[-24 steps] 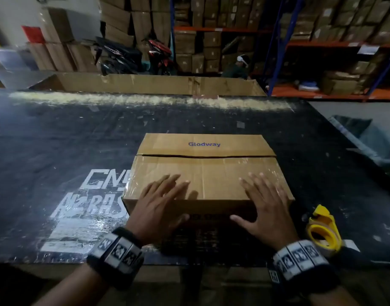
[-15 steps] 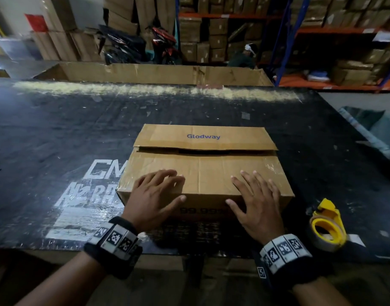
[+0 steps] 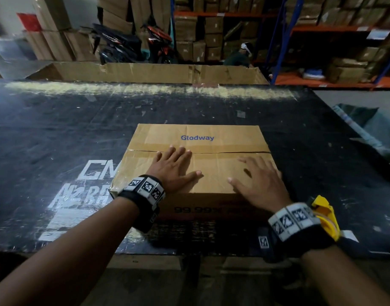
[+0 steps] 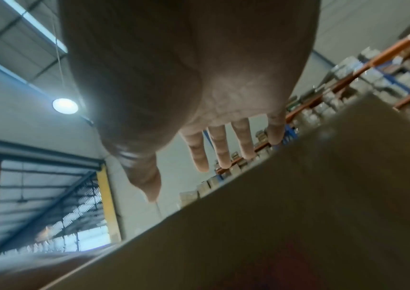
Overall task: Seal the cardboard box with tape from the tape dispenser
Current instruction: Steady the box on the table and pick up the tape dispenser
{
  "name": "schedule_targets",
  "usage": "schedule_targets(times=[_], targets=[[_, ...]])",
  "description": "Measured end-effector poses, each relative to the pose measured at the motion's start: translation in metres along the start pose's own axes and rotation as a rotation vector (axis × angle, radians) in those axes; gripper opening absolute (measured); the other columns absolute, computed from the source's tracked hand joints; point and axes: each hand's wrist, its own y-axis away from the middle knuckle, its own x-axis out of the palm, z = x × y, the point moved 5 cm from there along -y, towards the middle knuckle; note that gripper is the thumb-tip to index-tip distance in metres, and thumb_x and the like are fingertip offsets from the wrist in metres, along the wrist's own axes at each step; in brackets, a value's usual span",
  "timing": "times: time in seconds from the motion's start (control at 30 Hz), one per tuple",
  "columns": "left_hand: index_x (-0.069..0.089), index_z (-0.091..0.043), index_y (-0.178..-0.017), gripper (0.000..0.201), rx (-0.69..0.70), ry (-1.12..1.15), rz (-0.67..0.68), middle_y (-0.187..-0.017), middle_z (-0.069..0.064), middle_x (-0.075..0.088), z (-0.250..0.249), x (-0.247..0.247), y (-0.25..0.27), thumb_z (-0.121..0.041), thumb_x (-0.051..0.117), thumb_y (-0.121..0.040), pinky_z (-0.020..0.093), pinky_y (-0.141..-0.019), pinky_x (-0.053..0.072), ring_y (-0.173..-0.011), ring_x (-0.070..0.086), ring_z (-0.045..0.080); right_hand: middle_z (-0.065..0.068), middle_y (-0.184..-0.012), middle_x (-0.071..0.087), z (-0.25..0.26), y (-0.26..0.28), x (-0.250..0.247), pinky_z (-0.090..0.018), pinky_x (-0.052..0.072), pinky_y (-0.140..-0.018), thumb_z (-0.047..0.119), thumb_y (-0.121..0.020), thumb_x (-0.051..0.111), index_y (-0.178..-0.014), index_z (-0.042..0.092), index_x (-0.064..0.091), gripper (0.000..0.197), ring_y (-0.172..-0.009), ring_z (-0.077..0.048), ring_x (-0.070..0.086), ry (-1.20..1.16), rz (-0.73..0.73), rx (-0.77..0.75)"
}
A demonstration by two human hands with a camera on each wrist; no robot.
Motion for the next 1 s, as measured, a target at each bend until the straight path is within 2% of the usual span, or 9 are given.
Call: schedule_targets(times=[0.17,0.37,0.5,0.57,0.67,0.73,0.83,0.93,1.0], targets=[[0.004,-0.032,-0.159,0.087,-0.013,0.025,0.010,-0.170,-0.005,-0.003,-0.003,-0.004,-0.001,-0.077,0.021,-0.088,0.055,-0.125,-0.002,-0.157,-0.007,0.022,0.008,-0.168,0.011,-0.027,-0.050,0.008,-0.057,0.008,-0.121,0.073,-0.082,0.042,-0.155,0.039,0.020,0.083,-0.155,-0.023,0.004,0.110,0.176,0.059],[0.006,-0.028,-0.160,0.080,0.044,0.092,-0.010,-0.170,0.000,-0.009,-0.048,-0.008,-0.011,-0.058,0.040,-0.094,0.056,-0.124,-0.005,-0.156,-0.009,0.026,0.010,-0.169,0.006,-0.029,-0.050,0.026,-0.056,-0.002,-0.121,0.071,-0.086,0.026,-0.157,0.039,0.016,0.078,-0.156,-0.020,-0.003,0.170,0.250,0.112],[0.004,-0.026,-0.160,0.073,0.188,0.135,0.014,-0.170,-0.001,-0.007,-0.118,-0.002,-0.033,-0.049,0.035,-0.099,0.054,-0.124,-0.002,-0.157,-0.009,0.024,0.008,-0.169,0.010,-0.028,-0.049,0.019,-0.054,-0.002,-0.122,0.051,-0.093,0.030,-0.157,0.036,0.018,0.067,-0.156,-0.020,0.000,0.075,0.249,0.095],[0.004,-0.025,-0.160,0.071,0.194,0.118,0.025,-0.171,-0.002,-0.003,-0.133,0.002,-0.043,-0.049,0.031,-0.100,0.054,-0.124,0.002,-0.157,-0.005,0.023,0.005,-0.168,0.015,-0.034,-0.045,0.005,-0.047,0.002,-0.124,0.036,-0.097,0.034,-0.158,0.034,0.018,0.063,-0.155,-0.019,0.006,-0.156,0.240,0.085],[0.006,-0.028,-0.160,0.069,0.207,0.082,0.005,-0.170,-0.003,0.002,-0.131,0.010,-0.049,-0.051,0.027,-0.099,0.051,-0.124,0.006,-0.157,0.000,0.022,-0.006,-0.160,0.033,-0.076,-0.026,-0.023,-0.032,0.023,-0.116,0.016,-0.094,0.046,-0.153,0.029,0.034,0.062,-0.145,-0.023,0.034,-0.526,0.041,0.159],[0.008,-0.029,-0.160,0.072,0.216,0.086,-0.009,-0.170,-0.003,0.003,-0.127,0.014,-0.048,-0.055,0.023,-0.095,0.049,-0.124,0.007,-0.157,0.002,0.020,-0.014,-0.147,0.042,-0.128,0.002,-0.033,-0.035,0.034,-0.113,0.012,-0.087,0.053,-0.146,0.024,0.045,0.061,-0.133,-0.029,0.048,-0.498,-0.141,0.294],[0.008,-0.028,-0.160,0.079,0.201,0.077,-0.001,-0.170,-0.003,0.003,-0.128,0.016,-0.049,-0.056,0.017,-0.087,0.049,-0.123,0.006,-0.157,0.001,0.020,-0.019,-0.137,0.045,-0.210,0.058,-0.028,-0.046,0.041,-0.107,0.030,-0.079,0.063,-0.138,0.014,0.049,0.063,-0.125,-0.041,0.050,-0.221,-0.241,0.565],[0.007,-0.028,-0.160,0.089,0.196,0.090,-0.002,-0.170,-0.003,0.001,-0.129,0.017,-0.049,-0.065,0.008,-0.079,0.049,-0.123,0.005,-0.157,-0.001,0.021,-0.021,-0.143,0.042,-0.257,0.094,-0.001,-0.048,0.042,-0.105,0.059,-0.068,0.067,-0.140,0.010,0.045,0.091,-0.131,-0.042,0.046,-0.092,0.037,0.793],[0.005,-0.030,-0.160,0.094,0.198,0.105,0.011,-0.170,-0.004,-0.001,-0.126,0.018,-0.049,-0.069,0.005,-0.074,0.050,-0.124,0.003,-0.157,-0.003,0.020,-0.023,-0.138,0.053,-0.268,0.099,0.020,-0.046,0.047,-0.100,0.066,-0.059,0.062,-0.127,0.009,0.060,0.089,-0.125,-0.040,0.053,-0.134,0.202,0.800]])
